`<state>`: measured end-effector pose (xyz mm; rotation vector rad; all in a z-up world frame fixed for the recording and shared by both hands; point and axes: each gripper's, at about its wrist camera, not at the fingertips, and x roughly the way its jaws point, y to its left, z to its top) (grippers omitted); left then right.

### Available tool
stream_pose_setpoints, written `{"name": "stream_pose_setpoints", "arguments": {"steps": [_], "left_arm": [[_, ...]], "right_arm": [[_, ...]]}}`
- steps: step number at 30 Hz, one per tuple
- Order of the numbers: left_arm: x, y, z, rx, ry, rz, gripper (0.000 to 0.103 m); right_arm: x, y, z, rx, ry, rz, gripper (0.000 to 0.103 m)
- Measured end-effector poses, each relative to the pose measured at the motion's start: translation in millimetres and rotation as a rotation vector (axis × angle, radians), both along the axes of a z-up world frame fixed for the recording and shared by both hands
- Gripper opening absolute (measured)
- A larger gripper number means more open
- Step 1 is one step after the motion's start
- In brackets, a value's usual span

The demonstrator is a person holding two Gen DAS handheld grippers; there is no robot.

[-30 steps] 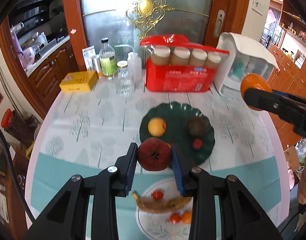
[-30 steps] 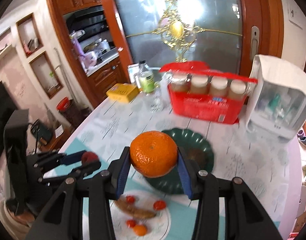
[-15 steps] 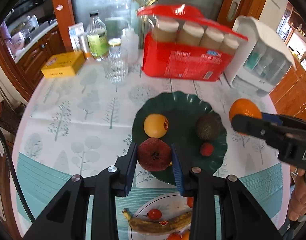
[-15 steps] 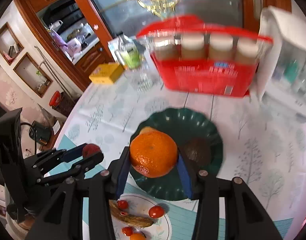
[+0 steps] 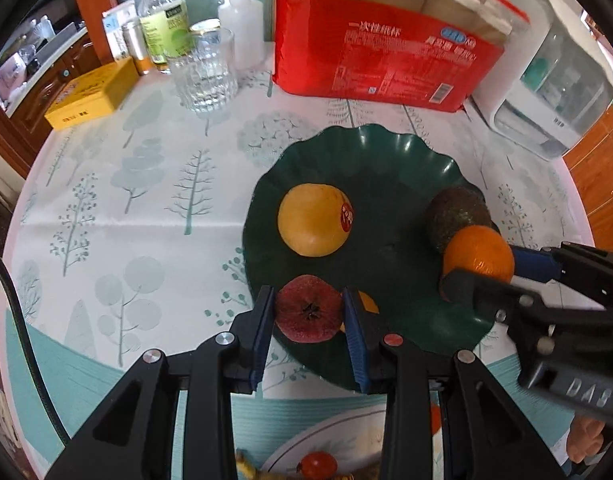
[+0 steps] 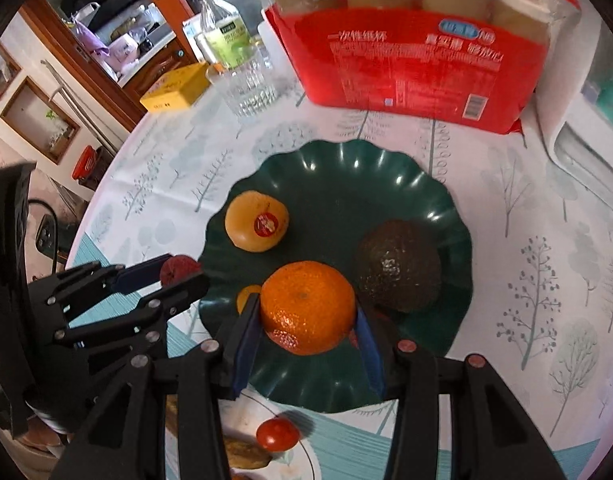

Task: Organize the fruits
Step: 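Carry the apple and orange to the green plate and open both tools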

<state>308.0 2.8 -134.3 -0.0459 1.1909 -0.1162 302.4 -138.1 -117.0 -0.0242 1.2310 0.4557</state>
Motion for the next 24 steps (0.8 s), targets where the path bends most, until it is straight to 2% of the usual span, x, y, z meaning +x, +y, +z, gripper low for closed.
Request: {"name": "stream_pose_setpoints", "arguments": {"steps": [8,16,18,20,24], "left_arm": [[14.1,-6.3,-18.5,-0.001,0.015,-0.026,0.033],[19.9,-4.1,-28.0,-0.012,0.032,-0.026,0.034],[19.3,-3.4,-28.5,-0.016,0.032,-0.024,0.037],[18.2,-1.8,-26.5,-0.022,0.025,-0.018,0.047],[14.5,1.2,-20.2,-0.023,0.007,-0.006,0.051]], "right_arm": [[-4.1,10.0,-14.6,-0.055,-0.032,0.063,0.046],[-5.9,7.4,-27.2,-0.073,-0.021,0.067,0.047],[-5.9,6.7,-27.4,-0.068,-0.022,0.063,0.047],[-6.0,5.4,-25.0,-0.044,-0.024,0.061,0.047],[-6.7,4.9,-17.8,-0.035,-0.041,0.058,0.048]]}}
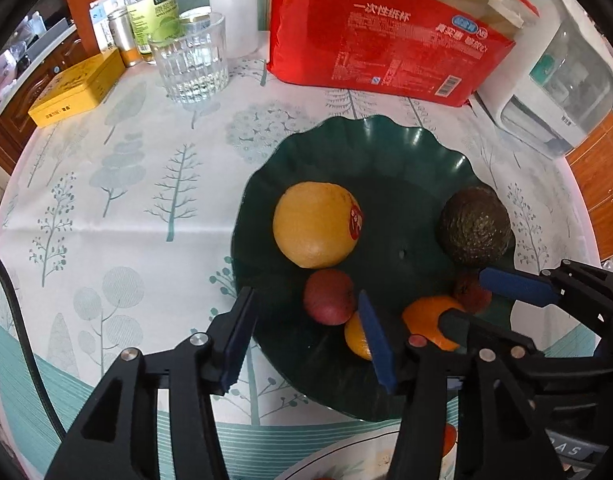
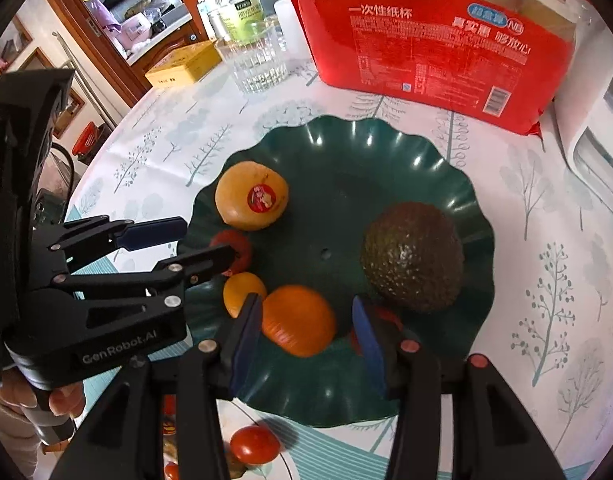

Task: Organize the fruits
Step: 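Carry the apple and orange to the green plate and open both tools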

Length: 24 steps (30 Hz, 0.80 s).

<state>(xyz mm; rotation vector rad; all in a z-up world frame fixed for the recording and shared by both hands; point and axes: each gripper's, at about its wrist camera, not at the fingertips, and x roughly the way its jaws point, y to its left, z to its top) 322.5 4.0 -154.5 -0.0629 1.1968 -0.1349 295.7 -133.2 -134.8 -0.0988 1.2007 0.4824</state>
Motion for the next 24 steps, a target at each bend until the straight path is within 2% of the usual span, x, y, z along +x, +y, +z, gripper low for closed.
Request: {"name": "stream_pose_setpoints", "arguments": {"steps": [11,24], "left_arm": [[-20.9,11.7,25.0,0.000,-0.034,0.031,0.052],[-68.8,13.4,69.5,0.023,-0.107,0.035,0.054]], "right_arm": [[-13.1,-9.2,18.6,0.017,-0.034,-0.013,0.047],[-50.8,-24.6,47.5,0.052,-0.062,-0.028,0.047]]}}
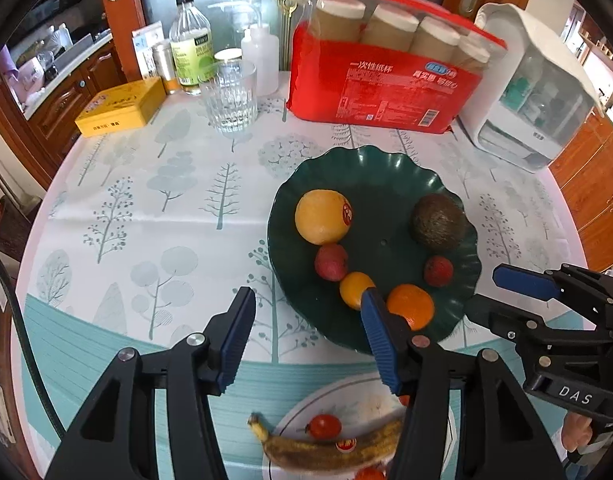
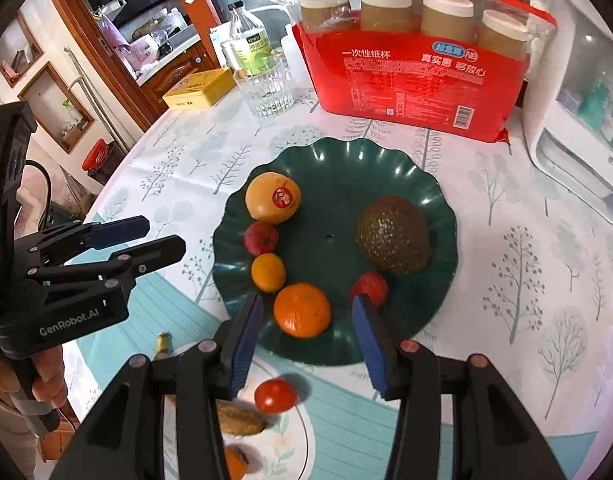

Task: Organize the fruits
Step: 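Carry the apple and orange to the green plate and open both tools, then move both tools back toward the white plate and the banana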

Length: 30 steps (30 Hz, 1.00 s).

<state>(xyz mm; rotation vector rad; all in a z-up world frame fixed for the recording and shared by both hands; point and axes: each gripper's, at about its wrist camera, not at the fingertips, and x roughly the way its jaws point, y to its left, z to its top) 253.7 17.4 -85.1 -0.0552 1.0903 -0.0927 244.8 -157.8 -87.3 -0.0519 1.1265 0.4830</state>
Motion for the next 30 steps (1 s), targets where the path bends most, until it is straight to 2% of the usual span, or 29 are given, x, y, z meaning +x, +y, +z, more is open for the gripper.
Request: {"name": "stream_pose_setpoints", "arguments": {"steps": [14,19,24,30], "left_arm": [[-60.0,0.1,41.9,0.032,-0.068,0.012,0.060],[-86.5,3.2,54.5,0.048,-0.089,0.026,0.065],[-107.2,5.0,60.8,0.050,-0.103,0.018,0.068],[-119.9,2.9,54.4,0.054,-0.087,-0.047,0.068]], "right_arm": [[-52.0,-7.2,35.1,0.047,-0.048,0.027,0.047],[-73.8,-5.0,46.0,0.061,-0.067,0.053,0.047],[-94.0,-1.1,49.7,0.048,-0.080,0.070,0.047],[-115.5,-4.3,47.7,0.023,-0.066,0.036,0.047]]}}
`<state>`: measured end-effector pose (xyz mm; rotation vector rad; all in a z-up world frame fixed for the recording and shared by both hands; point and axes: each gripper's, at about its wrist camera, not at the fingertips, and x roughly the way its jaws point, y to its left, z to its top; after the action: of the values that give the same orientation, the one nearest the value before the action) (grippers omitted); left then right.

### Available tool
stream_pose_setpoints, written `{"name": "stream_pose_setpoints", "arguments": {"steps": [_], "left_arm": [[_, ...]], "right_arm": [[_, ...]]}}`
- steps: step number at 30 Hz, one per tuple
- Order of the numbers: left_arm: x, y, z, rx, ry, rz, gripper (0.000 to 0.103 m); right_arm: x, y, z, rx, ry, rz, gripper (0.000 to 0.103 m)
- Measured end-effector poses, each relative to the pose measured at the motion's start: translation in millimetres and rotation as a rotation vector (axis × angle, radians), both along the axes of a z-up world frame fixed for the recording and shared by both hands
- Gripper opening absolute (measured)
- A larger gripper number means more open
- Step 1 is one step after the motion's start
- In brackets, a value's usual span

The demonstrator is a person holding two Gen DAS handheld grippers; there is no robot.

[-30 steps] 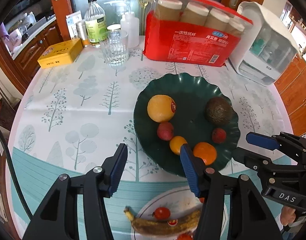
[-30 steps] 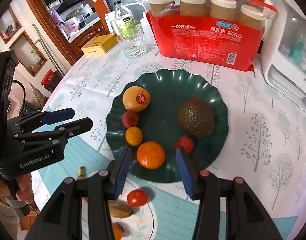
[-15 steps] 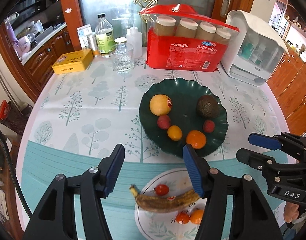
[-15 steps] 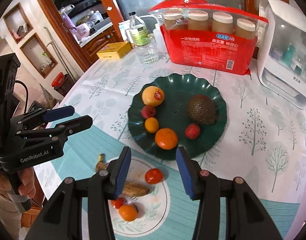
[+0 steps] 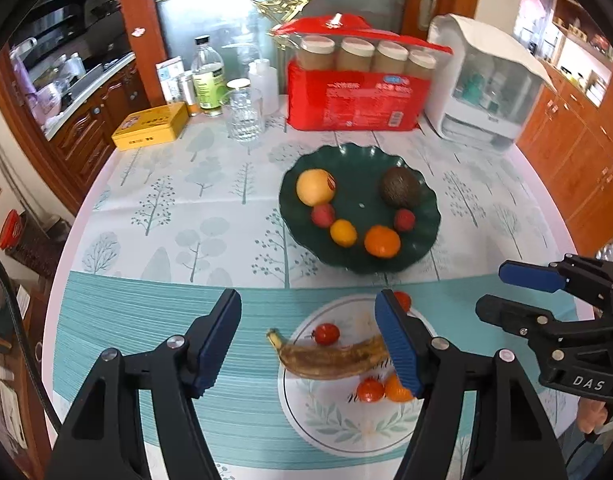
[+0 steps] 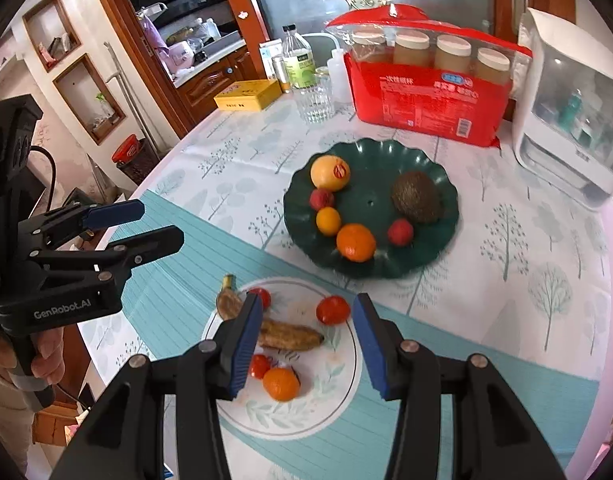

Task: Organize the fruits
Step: 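Move both tools back toward the white plate and the banana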

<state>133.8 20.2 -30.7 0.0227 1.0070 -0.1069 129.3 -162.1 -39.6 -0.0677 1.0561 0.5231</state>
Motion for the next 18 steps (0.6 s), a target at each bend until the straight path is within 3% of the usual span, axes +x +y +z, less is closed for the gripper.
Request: {"name": "stream_pose_setpoints", "arguments": {"steps": [11,18], "left_arm": [[-10.9,-0.1,-18.3,0.014,0.032,-0.180,0.070],[-9.4,2.5,-49.7,0.005,0.082,-0.310,0.070]], "right_arm": [[-24.4,-3.0,-12.9,-0.026,0.022,-0.129,0.047],[-35.5,3.7,-39.0,-0.094,0.037,-0.165,0.047]]}}
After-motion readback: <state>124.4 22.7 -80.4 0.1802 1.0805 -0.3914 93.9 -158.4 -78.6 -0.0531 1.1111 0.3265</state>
